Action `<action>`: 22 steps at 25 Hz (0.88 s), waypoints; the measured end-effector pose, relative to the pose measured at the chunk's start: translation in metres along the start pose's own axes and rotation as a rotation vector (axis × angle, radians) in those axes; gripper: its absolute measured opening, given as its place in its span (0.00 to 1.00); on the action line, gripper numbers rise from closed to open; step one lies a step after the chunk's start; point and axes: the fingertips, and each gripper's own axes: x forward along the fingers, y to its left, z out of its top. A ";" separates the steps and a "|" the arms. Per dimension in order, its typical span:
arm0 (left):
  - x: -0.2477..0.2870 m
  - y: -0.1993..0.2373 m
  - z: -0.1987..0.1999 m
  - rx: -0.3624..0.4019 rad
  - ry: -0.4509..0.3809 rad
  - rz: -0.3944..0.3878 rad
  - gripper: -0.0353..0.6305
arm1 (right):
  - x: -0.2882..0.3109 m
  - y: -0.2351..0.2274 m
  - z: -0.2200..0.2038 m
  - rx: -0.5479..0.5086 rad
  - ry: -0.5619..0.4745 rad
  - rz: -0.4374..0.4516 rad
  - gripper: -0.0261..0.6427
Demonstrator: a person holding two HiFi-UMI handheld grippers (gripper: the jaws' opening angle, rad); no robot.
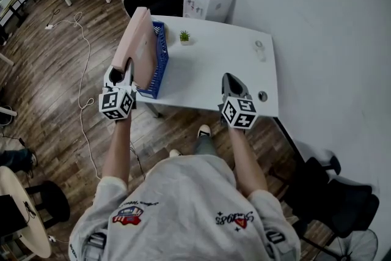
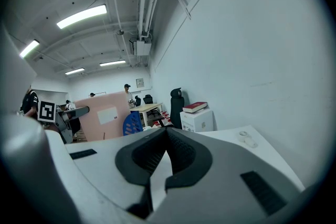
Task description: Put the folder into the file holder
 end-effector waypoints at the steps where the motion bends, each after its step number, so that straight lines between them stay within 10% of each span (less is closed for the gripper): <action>1: 0.001 0.000 -0.004 -0.001 0.009 0.002 0.28 | -0.001 0.000 0.000 -0.001 0.000 -0.001 0.04; 12: 0.007 -0.019 -0.088 -0.036 0.257 -0.072 0.32 | -0.006 -0.006 -0.008 0.005 0.026 -0.004 0.04; 22: -0.001 -0.038 -0.097 -0.046 0.304 -0.142 0.36 | -0.006 0.010 -0.021 0.007 0.044 0.034 0.04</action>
